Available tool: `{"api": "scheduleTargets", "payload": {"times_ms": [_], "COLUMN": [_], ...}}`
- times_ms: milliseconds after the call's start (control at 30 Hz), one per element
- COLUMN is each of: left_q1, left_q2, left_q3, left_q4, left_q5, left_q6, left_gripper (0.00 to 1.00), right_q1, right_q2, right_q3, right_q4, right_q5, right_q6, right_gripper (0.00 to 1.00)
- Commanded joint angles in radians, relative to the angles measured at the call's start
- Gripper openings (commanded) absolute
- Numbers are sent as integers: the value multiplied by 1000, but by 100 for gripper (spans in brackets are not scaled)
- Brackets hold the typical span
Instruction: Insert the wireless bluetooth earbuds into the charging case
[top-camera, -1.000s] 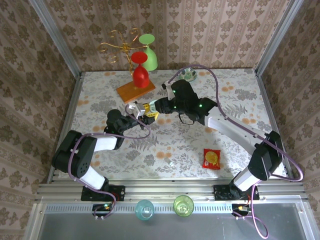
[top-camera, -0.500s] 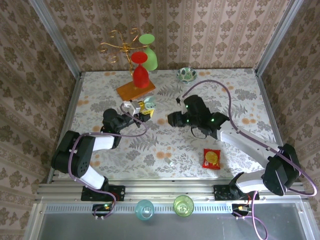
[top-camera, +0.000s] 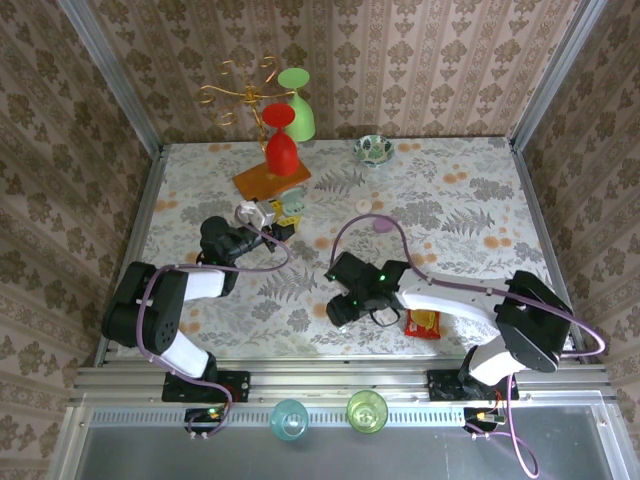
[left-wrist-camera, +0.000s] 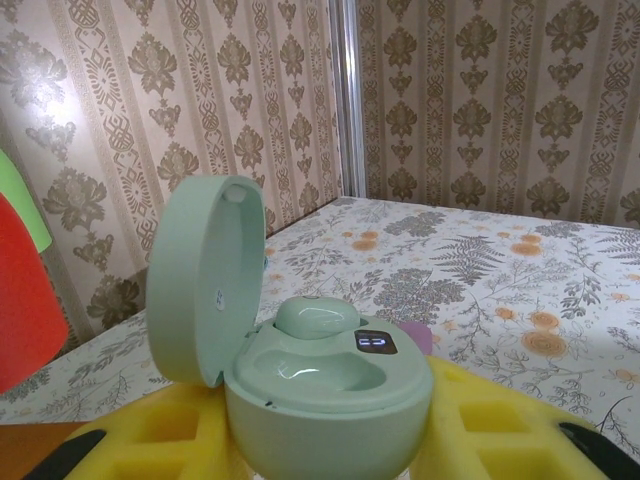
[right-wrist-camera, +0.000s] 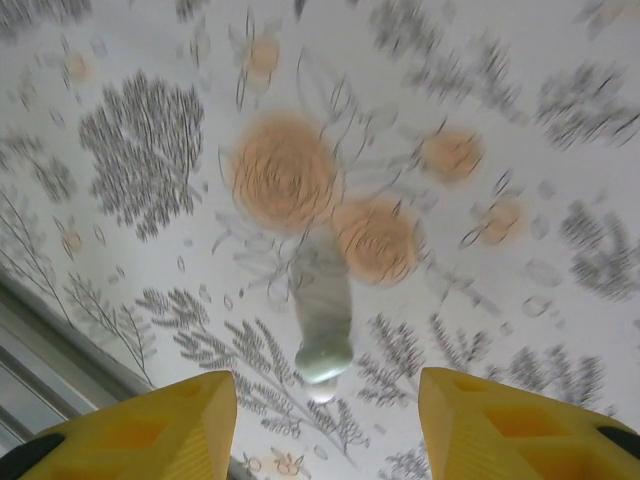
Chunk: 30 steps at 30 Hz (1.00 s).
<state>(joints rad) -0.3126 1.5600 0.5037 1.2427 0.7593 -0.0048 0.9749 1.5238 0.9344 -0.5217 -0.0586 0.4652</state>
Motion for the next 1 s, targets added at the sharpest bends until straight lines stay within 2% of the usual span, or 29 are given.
{"api": "scheduleTargets", "payload": {"times_ms": [0,133,467,800,967], "left_q1": [8,9,10,11,10], "left_q2": [-27,-28,-32,-38,-37], "left_q3": [-13,-12,-7,-25,-22], "left_q4": [41,41,41,41,40], "left_q5": [9,18,33,26,25], "left_q6": [20,17,10,11,11], "left_gripper": [18,18,18,18,18], "right_q1": [44,96,111,105,91], "right_q2": [65,146,279,336,314], "right_q3": [45,114,224,273,251], "right_q4": [-105,-180,-282,-307,-290], "right_q5": [60,133,150,183,175], "right_q6": [59,72,114,121,77], "right_gripper": [51,49,36,28,27]}}
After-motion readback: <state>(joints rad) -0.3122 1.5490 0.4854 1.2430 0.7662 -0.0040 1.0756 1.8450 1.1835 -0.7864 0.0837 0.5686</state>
